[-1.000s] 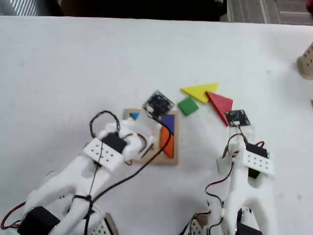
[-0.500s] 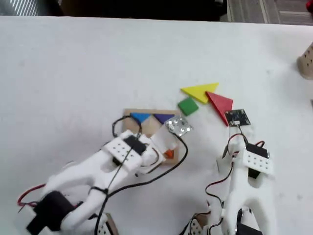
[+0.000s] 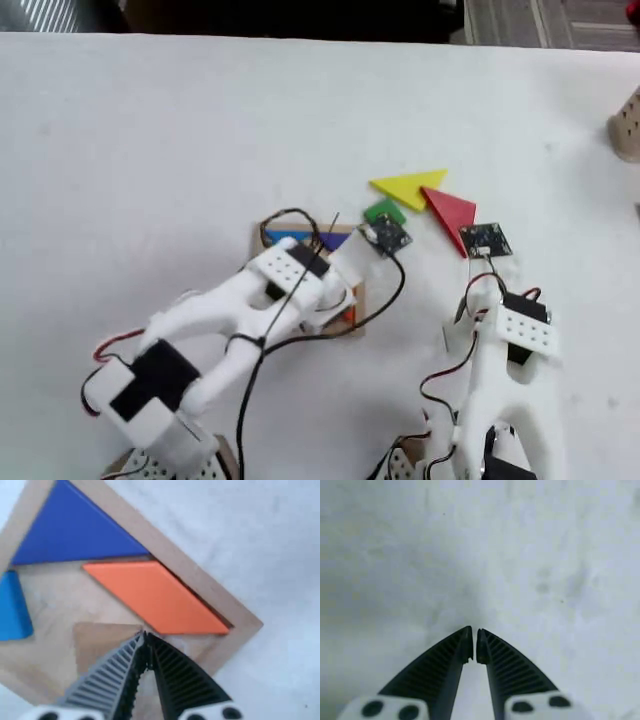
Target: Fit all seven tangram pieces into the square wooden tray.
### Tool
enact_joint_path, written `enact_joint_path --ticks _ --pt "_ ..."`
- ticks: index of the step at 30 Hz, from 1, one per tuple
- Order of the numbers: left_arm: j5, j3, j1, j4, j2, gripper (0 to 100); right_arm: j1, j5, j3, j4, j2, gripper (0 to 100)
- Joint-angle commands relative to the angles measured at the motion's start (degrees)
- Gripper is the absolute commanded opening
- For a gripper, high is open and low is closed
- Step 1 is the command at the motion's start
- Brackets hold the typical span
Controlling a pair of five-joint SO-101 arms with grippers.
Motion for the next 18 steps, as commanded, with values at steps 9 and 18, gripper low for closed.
enact_joint_path --ticks 9,18 --pt "7.9 -13.0 -7.8 0.5 3.7 2 0.3 0.7 -0.2 -0.8 -1.5 1.8" --pt "9.1 -9.0 -7.3 6.1 -8.1 2 0.3 0.7 -0.2 -0.8 -1.5 1.9"
